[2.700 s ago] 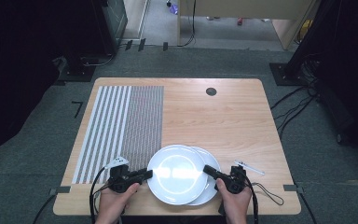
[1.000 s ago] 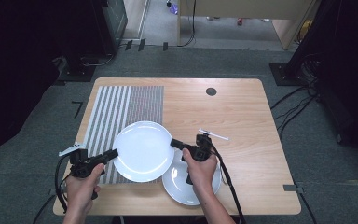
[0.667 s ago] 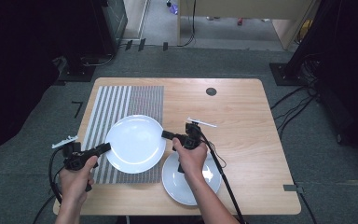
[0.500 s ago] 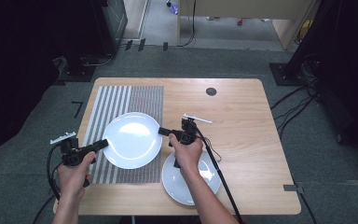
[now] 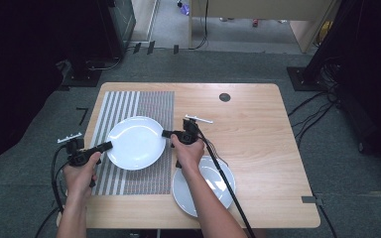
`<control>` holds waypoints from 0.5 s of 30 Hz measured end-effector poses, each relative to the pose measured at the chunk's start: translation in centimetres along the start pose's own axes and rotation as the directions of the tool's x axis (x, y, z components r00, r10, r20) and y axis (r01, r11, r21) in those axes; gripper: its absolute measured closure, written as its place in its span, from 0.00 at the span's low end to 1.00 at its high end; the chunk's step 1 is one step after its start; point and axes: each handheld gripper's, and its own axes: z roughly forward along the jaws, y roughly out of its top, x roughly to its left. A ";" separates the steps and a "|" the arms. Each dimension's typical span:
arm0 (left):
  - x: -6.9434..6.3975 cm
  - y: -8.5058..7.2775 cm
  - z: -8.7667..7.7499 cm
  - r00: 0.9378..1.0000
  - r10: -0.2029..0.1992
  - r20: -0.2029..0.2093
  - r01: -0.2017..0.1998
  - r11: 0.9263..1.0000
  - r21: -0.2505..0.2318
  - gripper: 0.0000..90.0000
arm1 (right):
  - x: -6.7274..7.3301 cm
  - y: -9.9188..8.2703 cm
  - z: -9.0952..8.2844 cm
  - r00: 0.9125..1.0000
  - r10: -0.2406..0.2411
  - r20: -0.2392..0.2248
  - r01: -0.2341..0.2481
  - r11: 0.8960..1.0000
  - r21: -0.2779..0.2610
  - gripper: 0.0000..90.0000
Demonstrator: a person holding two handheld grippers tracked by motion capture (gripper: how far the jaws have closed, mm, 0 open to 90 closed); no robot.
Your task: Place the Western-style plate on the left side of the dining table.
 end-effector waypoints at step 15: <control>2.5 1.2 2.4 0.994 -0.107 0.008 0.107 0.993 -0.046 0.87 | -0.4 2.1 3.8 0.998 0.029 0.052 -0.028 0.999 -0.023 0.97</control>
